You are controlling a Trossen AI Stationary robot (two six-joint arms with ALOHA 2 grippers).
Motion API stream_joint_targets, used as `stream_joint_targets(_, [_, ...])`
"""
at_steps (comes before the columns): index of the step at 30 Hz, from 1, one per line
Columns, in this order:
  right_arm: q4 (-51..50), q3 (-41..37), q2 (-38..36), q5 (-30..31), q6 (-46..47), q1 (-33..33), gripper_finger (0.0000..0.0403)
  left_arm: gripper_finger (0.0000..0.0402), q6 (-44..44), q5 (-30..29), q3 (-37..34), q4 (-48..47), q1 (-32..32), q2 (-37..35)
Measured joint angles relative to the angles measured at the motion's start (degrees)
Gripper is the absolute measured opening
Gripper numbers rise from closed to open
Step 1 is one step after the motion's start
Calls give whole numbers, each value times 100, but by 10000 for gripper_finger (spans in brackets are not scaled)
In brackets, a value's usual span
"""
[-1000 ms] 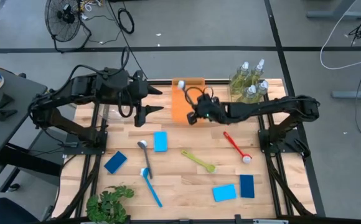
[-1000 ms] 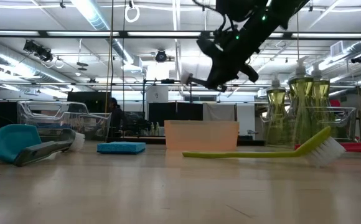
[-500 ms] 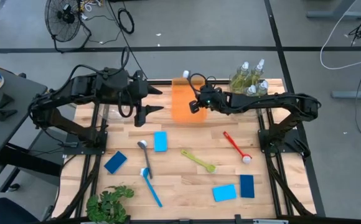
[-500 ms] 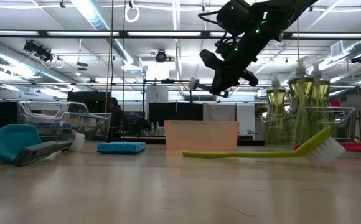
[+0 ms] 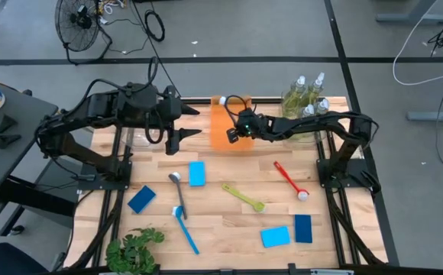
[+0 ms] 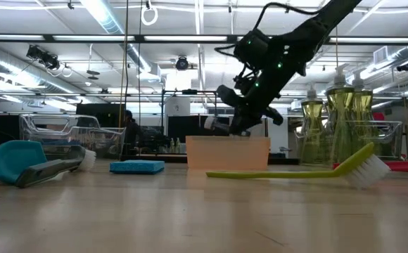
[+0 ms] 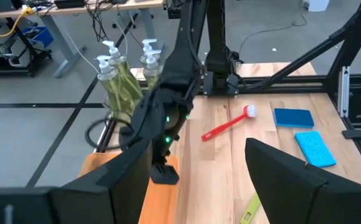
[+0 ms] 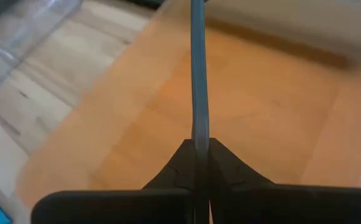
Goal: Pick & Place Kitchen Sink Supplies
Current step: Put the gray dish brush into the orange bin, then put the green dish brush into the orange bin
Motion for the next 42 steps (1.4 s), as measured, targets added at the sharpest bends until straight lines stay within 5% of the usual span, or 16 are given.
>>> stream_joint_targets(21, [66, 0, 166, -518, -253, 26, 140, 264, 2, 0, 0, 13, 0, 0])
stream_joint_targets(33, [-438, 0, -1047, -1113, -1623, 704, 171, 264, -46, 0, 0, 16, 0, 0])
stream_joint_targets(42, [-1872, 0, -2093, -1625, -1908, 1678, 169, 264, -49, 0, 0, 16, 0, 2])
